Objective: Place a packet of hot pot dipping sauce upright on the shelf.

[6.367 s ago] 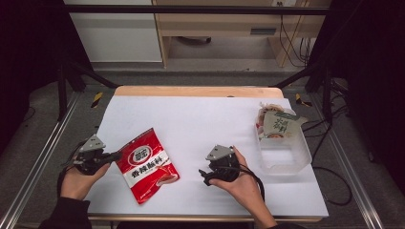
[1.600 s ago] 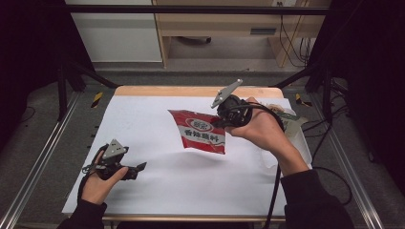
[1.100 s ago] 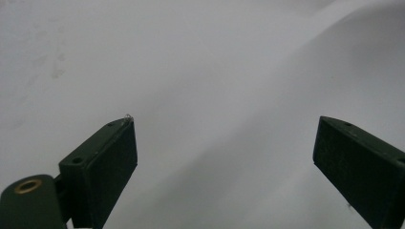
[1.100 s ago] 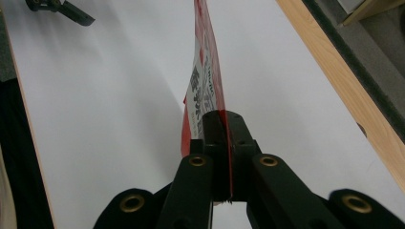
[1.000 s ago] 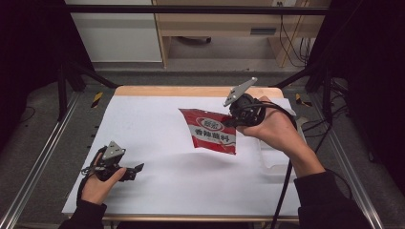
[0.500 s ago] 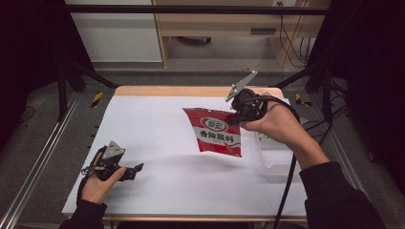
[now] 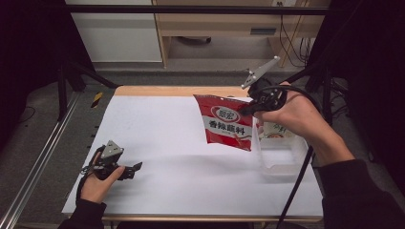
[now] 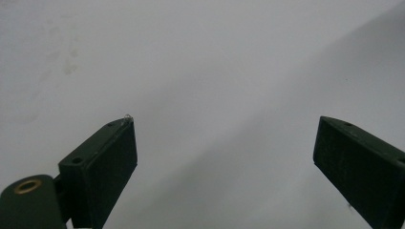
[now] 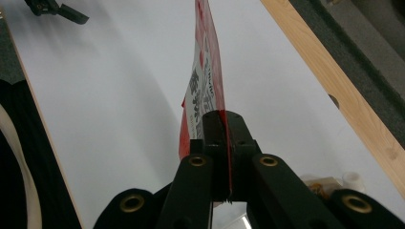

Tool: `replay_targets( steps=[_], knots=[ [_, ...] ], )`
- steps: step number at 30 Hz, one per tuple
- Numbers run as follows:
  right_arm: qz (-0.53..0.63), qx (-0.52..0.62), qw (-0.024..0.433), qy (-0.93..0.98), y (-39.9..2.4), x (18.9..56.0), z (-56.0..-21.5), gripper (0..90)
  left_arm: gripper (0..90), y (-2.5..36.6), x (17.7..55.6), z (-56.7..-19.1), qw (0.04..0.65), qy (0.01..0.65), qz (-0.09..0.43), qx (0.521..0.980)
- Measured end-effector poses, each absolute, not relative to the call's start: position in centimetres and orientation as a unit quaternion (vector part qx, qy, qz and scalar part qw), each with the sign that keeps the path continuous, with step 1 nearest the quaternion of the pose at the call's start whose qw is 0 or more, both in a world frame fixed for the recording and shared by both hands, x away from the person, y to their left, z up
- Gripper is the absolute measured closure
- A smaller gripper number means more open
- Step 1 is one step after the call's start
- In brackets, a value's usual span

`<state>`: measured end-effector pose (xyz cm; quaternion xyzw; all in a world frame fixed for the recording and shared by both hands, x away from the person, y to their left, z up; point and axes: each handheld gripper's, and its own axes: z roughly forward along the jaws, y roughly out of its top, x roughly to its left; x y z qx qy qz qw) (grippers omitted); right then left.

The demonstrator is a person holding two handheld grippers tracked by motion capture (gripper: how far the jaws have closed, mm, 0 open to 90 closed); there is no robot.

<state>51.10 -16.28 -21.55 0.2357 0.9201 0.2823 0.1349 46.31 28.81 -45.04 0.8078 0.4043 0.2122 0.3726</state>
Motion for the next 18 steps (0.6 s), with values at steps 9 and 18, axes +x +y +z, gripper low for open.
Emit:
replay_targets(
  steps=[9,18],
  knots=[
    [0.269,0.254,0.137,0.919,-18.4,50.7,-21.2,90.0,7.8,28.7,46.2,-45.1,0.369,0.402,0.214,0.81],
    [0.256,0.271,0.15,0.916,-21.2,49.7,-20.1,90.0,7.7,29.0,46.2,-45.1,0.368,0.4,0.213,0.811]
  ],
)
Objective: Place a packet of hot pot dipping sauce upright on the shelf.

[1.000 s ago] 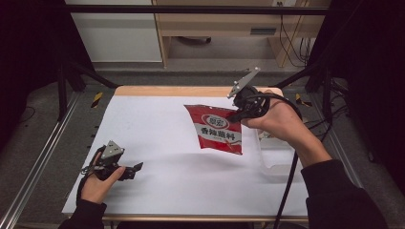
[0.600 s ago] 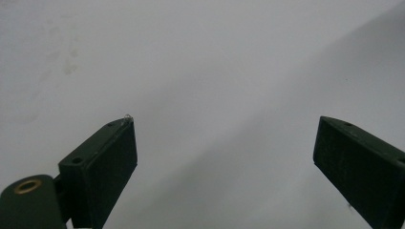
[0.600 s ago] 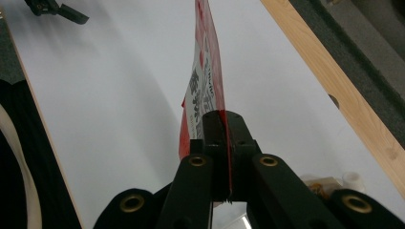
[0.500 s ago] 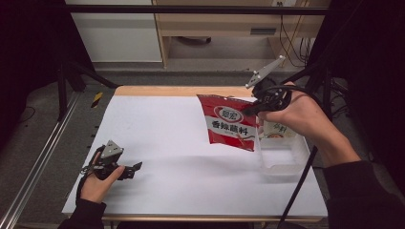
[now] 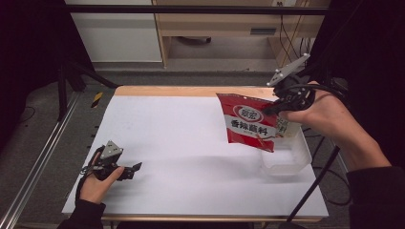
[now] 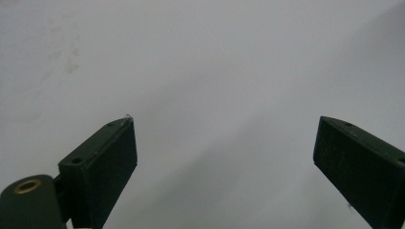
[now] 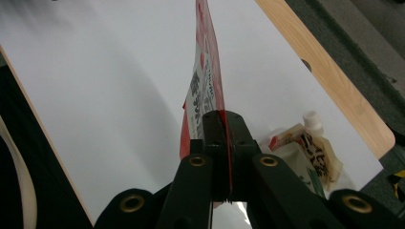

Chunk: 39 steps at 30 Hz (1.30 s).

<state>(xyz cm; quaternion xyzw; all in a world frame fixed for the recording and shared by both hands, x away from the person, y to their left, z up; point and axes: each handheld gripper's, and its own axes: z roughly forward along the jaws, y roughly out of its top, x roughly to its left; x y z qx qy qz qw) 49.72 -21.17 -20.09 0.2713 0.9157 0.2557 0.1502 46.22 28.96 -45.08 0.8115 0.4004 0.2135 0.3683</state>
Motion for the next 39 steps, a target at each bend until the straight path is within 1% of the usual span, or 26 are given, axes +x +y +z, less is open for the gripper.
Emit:
replay_targets(
  steps=[24,33,39],
  knots=[
    [0.255,0.338,0.161,0.891,-29.1,48.5,-20.7,90.0,7.7,28.9,46.3,-45.2,0.362,0.401,0.213,0.814],
    [0.251,0.355,0.165,0.886,-30.8,48.6,-21.2,90.0,7.6,28.9,46.3,-45.2,0.362,0.4,0.213,0.815],
    [0.244,0.366,0.167,0.882,-31.5,48.9,-22.2,90.0,7.6,28.9,46.3,-45.3,0.363,0.401,0.211,0.814]
  ],
)
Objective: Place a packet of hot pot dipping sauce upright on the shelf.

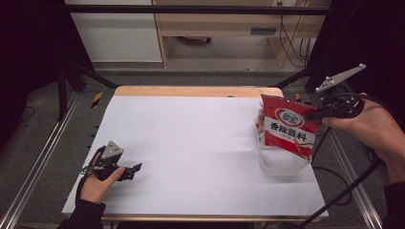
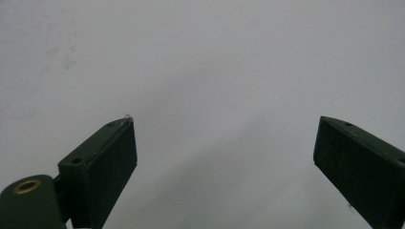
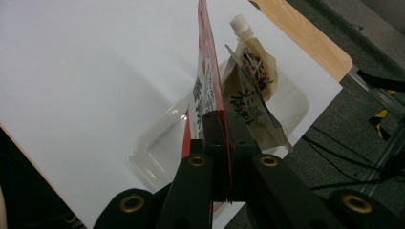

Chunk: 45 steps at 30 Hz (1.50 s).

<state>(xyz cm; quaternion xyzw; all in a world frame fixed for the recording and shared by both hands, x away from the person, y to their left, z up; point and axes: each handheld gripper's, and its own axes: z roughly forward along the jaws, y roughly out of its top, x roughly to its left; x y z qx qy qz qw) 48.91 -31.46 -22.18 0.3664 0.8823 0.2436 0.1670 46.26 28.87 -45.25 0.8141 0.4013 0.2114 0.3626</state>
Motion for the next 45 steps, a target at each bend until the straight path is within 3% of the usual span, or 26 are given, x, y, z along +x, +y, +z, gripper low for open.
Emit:
replay_targets(
  steps=[24,45],
  knots=[
    [0.273,0.387,0.142,0.869,-32.5,49.2,-27.3,89.9,7.6,28.8,46.2,-45.2,0.362,0.398,0.212,0.816],
    [0.267,0.407,0.137,0.863,-34.7,47.7,-28.6,89.3,7.6,28.6,46.2,-45.3,0.358,0.397,0.211,0.818]
  ],
)
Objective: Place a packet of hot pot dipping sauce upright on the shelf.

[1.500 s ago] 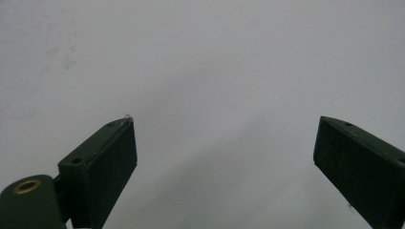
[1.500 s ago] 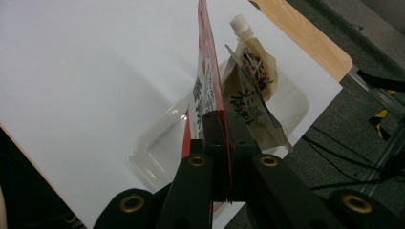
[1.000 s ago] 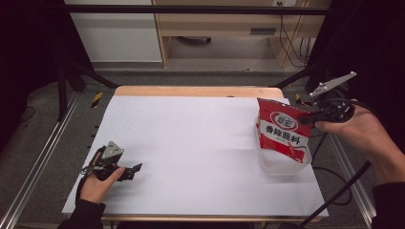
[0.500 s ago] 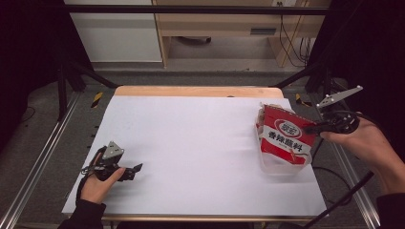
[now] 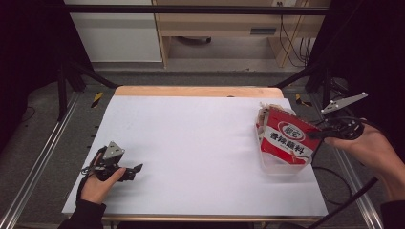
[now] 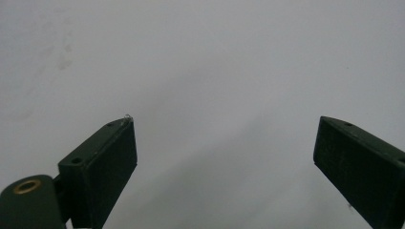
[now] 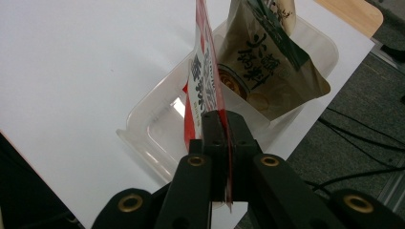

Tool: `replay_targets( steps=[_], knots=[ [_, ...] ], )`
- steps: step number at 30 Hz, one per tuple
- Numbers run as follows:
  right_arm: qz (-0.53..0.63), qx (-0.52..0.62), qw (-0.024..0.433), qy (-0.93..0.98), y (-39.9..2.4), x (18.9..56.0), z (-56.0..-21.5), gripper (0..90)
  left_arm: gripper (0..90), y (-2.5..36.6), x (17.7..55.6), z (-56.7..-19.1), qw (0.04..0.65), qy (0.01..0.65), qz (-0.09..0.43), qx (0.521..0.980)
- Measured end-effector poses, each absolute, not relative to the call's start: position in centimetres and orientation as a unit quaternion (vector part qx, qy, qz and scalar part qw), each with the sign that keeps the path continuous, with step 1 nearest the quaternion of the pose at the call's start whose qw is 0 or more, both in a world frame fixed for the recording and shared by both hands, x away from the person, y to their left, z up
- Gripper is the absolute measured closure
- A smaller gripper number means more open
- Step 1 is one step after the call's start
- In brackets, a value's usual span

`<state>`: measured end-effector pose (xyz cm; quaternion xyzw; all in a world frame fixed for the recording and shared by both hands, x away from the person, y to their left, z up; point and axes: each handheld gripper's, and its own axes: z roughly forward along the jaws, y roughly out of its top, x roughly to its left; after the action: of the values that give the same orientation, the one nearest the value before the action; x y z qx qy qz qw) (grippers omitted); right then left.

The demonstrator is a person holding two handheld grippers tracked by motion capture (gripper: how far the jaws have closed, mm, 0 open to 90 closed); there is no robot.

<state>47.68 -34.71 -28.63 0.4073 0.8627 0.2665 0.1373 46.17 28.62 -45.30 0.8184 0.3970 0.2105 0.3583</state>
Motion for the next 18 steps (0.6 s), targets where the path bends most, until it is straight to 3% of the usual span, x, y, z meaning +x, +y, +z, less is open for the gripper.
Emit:
replay_targets(
  steps=[7,18],
  knots=[
    [0.263,0.407,0.137,0.864,-34.85,47.65,-28.86,84.3,7.7,28.58,46.16,-45.27,0.358,0.394,0.209,0.82],
    [0.261,0.405,0.156,0.862,-34.12,48.08,-29.2,40.8,7.7,28.59,46.16,-45.27,0.358,0.395,0.209,0.82]
  ],
)
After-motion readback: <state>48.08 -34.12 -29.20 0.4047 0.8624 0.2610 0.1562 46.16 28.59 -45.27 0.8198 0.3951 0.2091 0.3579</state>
